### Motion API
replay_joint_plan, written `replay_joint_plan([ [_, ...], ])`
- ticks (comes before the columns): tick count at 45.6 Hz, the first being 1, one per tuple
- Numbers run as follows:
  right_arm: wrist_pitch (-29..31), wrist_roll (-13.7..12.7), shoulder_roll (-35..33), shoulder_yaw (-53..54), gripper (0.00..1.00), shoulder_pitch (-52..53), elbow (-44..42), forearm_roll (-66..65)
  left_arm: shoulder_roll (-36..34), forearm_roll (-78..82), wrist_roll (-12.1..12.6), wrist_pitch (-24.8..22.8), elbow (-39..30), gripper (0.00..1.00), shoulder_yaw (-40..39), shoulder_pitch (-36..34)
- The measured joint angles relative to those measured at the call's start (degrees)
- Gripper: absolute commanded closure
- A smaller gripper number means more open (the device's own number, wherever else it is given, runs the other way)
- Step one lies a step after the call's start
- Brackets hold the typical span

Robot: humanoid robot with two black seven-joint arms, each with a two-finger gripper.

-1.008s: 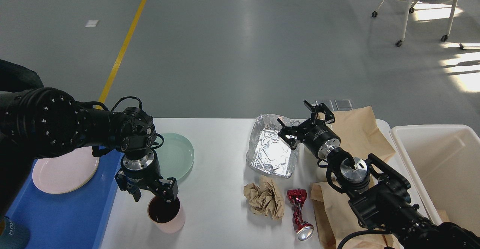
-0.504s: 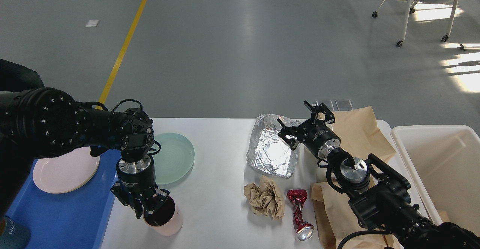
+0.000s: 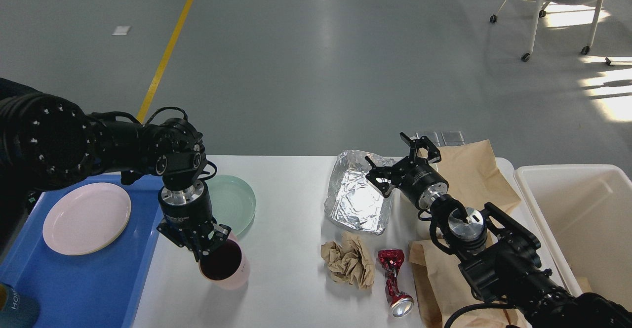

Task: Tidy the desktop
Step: 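Lift the pink mug and set it on the blue tray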

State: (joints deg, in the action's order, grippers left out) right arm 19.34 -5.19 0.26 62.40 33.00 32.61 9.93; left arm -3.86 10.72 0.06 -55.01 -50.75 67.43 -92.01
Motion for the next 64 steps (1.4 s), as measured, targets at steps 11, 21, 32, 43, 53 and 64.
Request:
replay_joint_plan([
  [11,0.0,0.0,0.0,0.0,0.0,0.0,0.0,0.0,-2.46,-2.9,-0.87,0.0,-1.02,1.0,-0.52,-9.57],
  [21,0.0,0.0,0.0,0.0,0.0,0.0,0.0,0.0,-8.78,-5.12,-1.17,0.0,-1.1,1.0,0.24,-15.08],
  [32,0.0,0.0,0.0,0.0,0.0,-0.01,0.0,0.0,-16.22,-5.13,-1.04,0.0,-0.46,0.99,5.87,-11.95],
  [43,0.0,0.0,0.0,0.0,0.0,-0.01,0.0,0.0,-22.69,-4.34,-0.7,0.0,-0.18,0.99,9.77,-8.05],
  [53,0.0,0.0,0.0,0.0,0.0,-0.01,0.0,0.0,-23.18,-4.31,-1.2,0.01,-0.29,0.99,15.6,-6.34],
  [64,0.0,0.0,0.0,0.0,0.0,-0.01,0.0,0.0,-23.99,-4.31,-1.36,0.01,-0.3,0.99,17.05,-2.71],
])
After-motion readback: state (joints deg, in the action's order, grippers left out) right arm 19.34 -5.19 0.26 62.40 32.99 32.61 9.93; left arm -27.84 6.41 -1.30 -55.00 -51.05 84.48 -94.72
